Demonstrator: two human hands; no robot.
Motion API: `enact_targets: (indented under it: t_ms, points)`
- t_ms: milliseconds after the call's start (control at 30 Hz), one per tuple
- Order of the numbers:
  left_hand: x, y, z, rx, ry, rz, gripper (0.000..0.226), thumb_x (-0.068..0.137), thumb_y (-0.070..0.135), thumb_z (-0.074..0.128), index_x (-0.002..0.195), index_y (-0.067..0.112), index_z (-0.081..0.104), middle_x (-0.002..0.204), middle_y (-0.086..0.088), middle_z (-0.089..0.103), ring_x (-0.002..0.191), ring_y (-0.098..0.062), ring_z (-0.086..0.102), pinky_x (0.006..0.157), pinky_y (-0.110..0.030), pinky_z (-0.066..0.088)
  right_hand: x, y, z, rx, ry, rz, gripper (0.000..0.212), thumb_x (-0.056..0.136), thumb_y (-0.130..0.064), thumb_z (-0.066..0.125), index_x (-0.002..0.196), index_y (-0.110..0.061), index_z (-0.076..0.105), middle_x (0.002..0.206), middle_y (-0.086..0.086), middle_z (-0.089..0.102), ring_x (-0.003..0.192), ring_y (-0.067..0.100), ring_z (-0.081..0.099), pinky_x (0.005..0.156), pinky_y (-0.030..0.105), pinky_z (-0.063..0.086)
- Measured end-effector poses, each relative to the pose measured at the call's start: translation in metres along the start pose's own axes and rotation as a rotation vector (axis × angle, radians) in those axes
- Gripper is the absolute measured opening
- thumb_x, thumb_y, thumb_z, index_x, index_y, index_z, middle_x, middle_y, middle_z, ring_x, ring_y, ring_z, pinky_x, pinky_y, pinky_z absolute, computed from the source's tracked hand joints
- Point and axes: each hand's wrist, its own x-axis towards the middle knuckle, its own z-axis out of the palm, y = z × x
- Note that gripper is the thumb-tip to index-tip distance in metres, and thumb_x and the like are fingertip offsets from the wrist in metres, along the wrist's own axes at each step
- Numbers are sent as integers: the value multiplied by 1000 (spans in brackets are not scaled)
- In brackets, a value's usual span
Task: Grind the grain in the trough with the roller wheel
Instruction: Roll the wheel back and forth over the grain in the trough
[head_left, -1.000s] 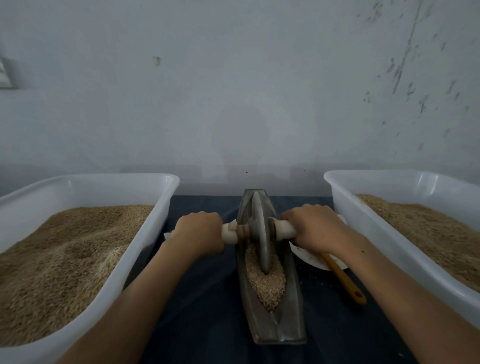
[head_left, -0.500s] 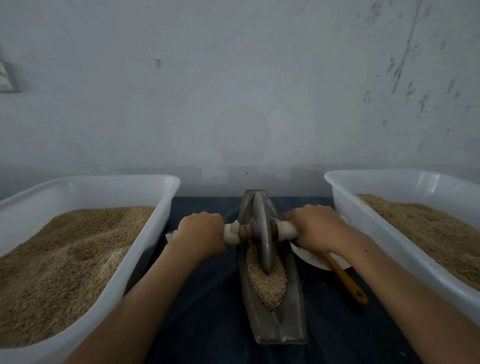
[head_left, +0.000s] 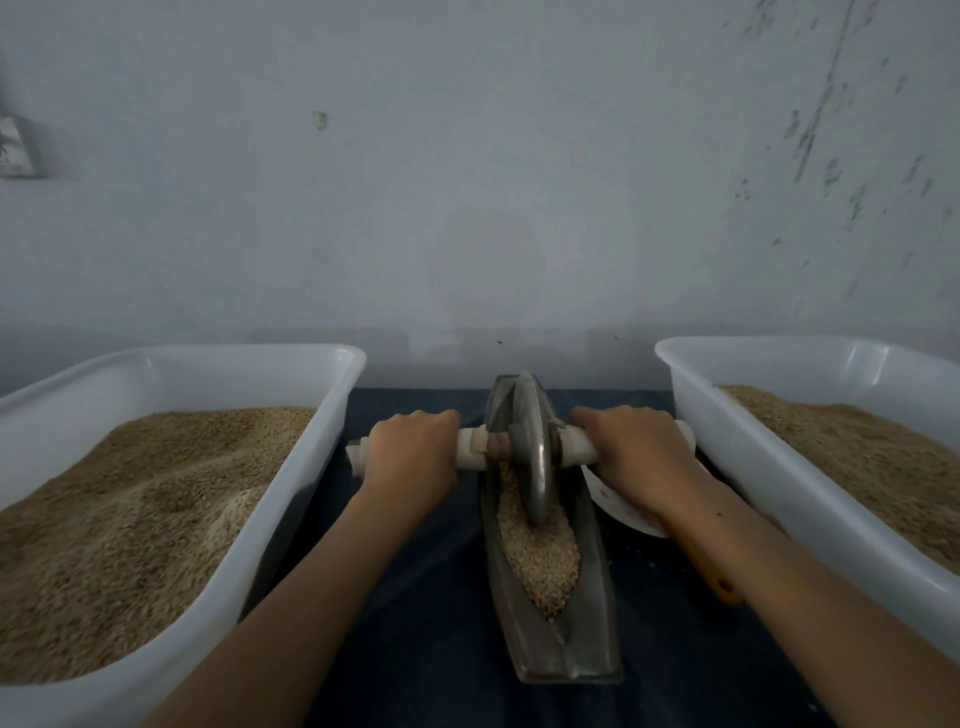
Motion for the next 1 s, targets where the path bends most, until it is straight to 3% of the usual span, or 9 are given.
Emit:
enact_targets:
  t_ms: [167,300,400,600,767,867,1000]
  points:
    - [1,-2,-2,11,-76,18,18,88,29,57,103,19,57,97,0,63,87,-18,60,72,-29,43,-1,0,-11,6,-115,-29,8,87,-25,56,94,-29,53,92,-3,63,85,20,60,66,31,39]
    - [0,-4,-7,28,-200,38,22,85,32,60,103,19,58,93,1,61,81,-16,56,71,-28,42,-1,-1,-25,30,-297,-54,17,84,-27,61,100,-32,58,84,-7,55,77,14,54,60,27,34]
    - [1,-4,-8,49,-218,43,23,85,32,60,103,18,58,87,2,57,76,-15,51,69,-29,40,-1,-1,-27,46,-327,-57,21,84,-26,63,103,-34,59,84,-9,55,77,12,54,59,26,34]
    - [1,-1,-4,11,-127,-8,17,88,28,56,103,19,57,97,0,62,84,-18,57,70,-29,39,-3,-3,-15,11,-138,-34,13,88,-24,55,91,-33,46,87,-5,59,85,20,60,65,31,37]
    - [-3,1,0,2,-12,-30,19,90,32,55,104,19,52,97,0,62,87,-19,59,68,-29,38,-2,-4,-5,-5,4,-5,10,90,-23,51,97,-29,47,93,-2,64,86,23,61,66,33,38]
    - [-2,0,-2,6,-71,-17,18,89,29,56,103,19,56,96,0,62,87,-18,59,70,-29,41,-1,-3,-11,-14,-61,-21,9,89,-25,54,92,-30,47,93,-1,64,86,23,61,67,33,40]
    - [0,-3,-10,2,-253,11,22,85,30,61,103,17,58,86,2,55,80,-16,55,75,-30,46,0,-2,-27,10,-291,-43,19,86,-28,62,104,-31,58,98,-3,64,88,18,60,67,29,39]
